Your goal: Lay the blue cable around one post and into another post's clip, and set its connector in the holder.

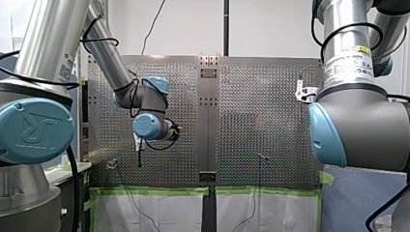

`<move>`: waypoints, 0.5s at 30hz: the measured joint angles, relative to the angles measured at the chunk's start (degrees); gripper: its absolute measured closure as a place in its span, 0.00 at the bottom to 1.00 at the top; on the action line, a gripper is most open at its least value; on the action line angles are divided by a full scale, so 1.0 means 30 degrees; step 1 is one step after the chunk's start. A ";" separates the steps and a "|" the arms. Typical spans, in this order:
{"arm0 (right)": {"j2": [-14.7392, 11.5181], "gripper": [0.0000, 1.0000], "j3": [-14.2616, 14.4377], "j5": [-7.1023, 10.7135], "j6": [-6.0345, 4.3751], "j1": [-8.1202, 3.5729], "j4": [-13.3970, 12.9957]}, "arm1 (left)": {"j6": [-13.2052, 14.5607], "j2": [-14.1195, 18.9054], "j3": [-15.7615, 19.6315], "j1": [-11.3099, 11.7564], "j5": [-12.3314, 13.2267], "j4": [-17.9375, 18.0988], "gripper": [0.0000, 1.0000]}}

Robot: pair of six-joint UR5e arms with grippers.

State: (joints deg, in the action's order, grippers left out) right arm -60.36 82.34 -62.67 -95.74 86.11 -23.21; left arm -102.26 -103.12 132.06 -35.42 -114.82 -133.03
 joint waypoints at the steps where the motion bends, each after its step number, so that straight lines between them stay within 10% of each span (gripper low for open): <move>1: 0.0002 0.53 0.0003 0.0000 0.0014 -0.0002 -0.0007 | -0.0002 -0.0001 -0.0002 0.0001 0.0000 0.0003 0.00; 9: 0.0016 0.42 -0.0004 -0.0004 -0.0008 0.0048 -0.0127 | -0.0006 -0.0002 -0.0003 0.0037 -0.0001 0.0029 0.00; 15: 0.0000 0.05 -0.0012 -0.0046 0.0031 0.0079 -0.0127 | -0.0008 -0.0003 0.0001 0.0101 0.0063 0.0042 0.00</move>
State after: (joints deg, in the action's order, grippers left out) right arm -60.36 82.30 -62.81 -95.65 86.35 -23.60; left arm -102.28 -103.12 132.07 -35.11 -114.63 -132.90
